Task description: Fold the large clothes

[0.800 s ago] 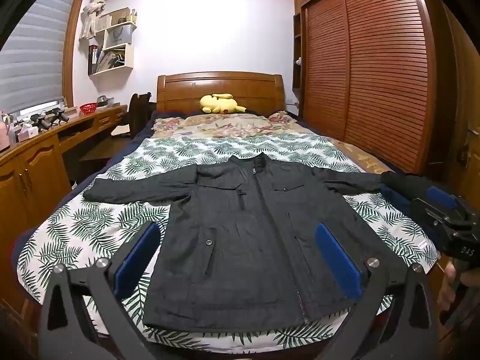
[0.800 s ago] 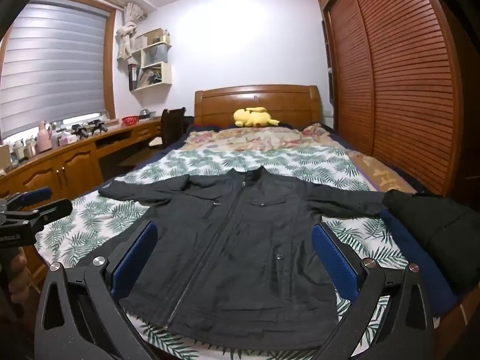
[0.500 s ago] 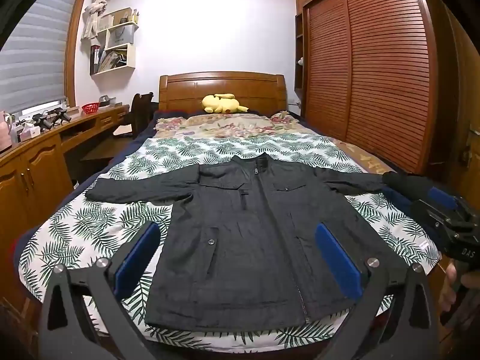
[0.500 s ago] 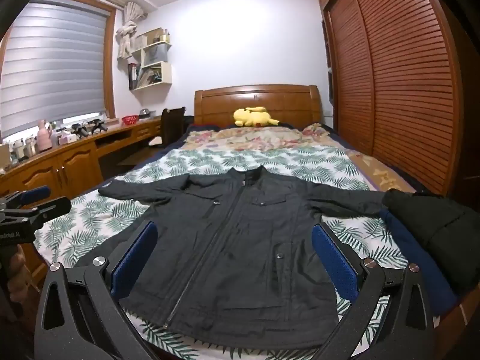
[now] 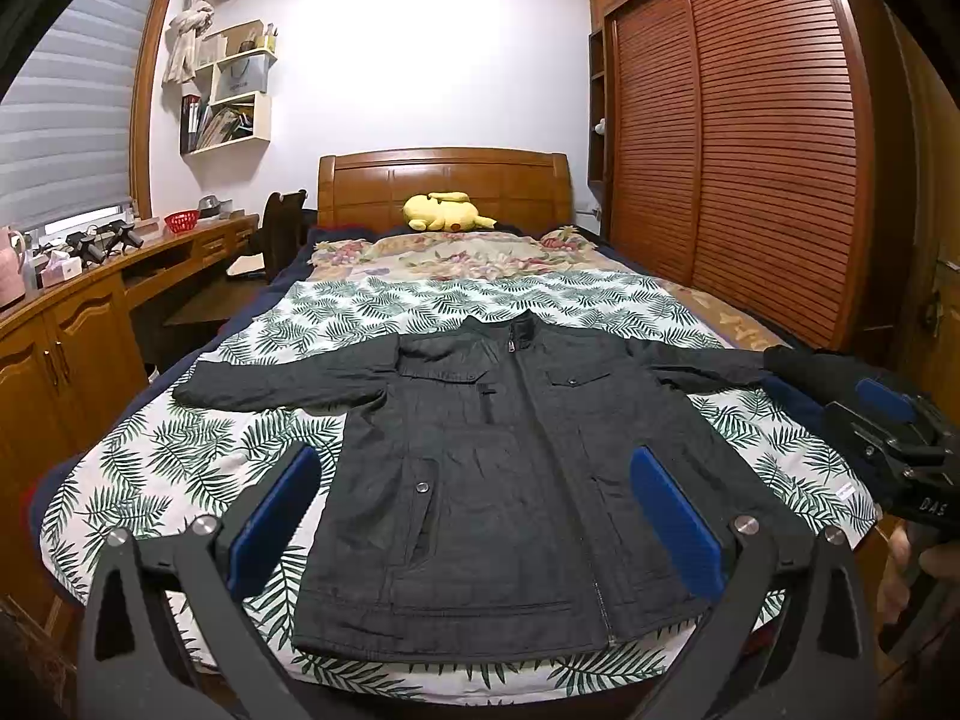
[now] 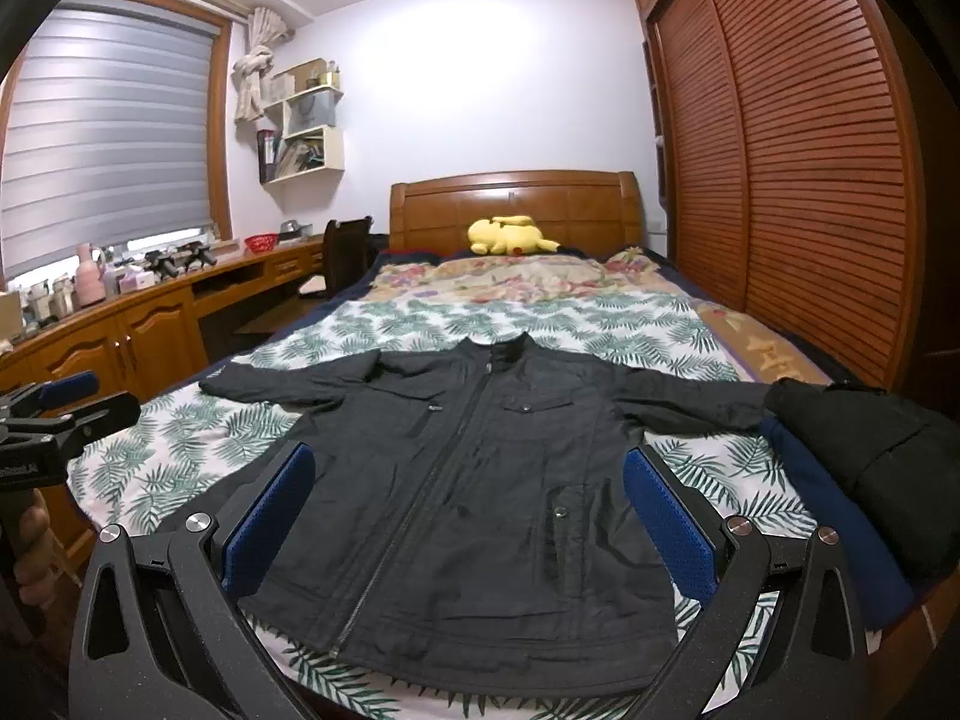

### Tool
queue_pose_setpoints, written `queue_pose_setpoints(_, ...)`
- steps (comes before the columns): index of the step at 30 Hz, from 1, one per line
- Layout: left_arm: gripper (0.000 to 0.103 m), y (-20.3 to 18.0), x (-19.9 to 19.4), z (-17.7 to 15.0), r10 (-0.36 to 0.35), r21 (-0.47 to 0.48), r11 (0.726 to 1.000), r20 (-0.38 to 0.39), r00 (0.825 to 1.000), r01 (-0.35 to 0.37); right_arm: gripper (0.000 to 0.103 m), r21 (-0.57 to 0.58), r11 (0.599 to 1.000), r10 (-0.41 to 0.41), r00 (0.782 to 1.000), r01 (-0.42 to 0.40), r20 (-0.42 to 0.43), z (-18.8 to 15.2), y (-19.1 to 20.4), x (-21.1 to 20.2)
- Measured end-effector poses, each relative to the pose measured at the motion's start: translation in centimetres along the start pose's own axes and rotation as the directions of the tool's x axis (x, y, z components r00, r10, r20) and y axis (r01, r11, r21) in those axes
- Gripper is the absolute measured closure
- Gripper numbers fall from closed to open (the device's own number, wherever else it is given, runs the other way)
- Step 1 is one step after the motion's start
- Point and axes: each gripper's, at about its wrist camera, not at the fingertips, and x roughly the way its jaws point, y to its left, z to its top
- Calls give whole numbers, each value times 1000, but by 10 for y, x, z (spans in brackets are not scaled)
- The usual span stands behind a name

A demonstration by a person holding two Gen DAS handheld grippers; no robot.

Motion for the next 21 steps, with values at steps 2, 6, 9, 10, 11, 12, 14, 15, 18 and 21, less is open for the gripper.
queue_pose_setpoints(2,0,0,-1,0,-1,0,1000,2,1000,1,0,1,1000,0,1000,0,1,0,1,0)
queue_pose_setpoints(6,0,-2,0,1,2,3,1000,3,1000,-2,0,1,1000,0,1000,0,1,0,1,-2)
queue_pose_setpoints(9,0,-3,0,1,2,4,1000,5,1000,-2,0,3,1000,1,1000,-1,0,0,0,-2)
queue_pose_setpoints(10,0,-3,0,0,3,5,1000,6,1000,-3,0,3,1000,0,1000,0,1,0,0,-2)
queue_pose_setpoints(11,0,-3,0,0,3,5,1000,6,1000,-3,0,3,1000,0,1000,0,1,0,0,-2)
queue_pose_setpoints(12,0,-2,0,0,4,5,1000,6,1000,-4,0,3,1000,1,1000,-1,1,0,0,-2)
queue_pose_setpoints(14,0,-2,0,-1,3,5,1000,5,1000,-3,0,4,1000,0,1000,0,1,-1,-1,-2)
queue_pose_setpoints(15,0,-2,0,-1,3,5,1000,5,1000,-3,0,7,1000,2,1000,-2,-1,0,0,-2)
queue_pose_setpoints(18,0,-2,1,-2,5,4,1000,3,1000,-5,0,8,1000,1,1000,-1,-1,-2,4,-1)
queue_pose_setpoints(21,0,-1,2,-3,5,3,1000,3,1000,-5,0,8,1000,2,1000,-2,-1,-2,2,0)
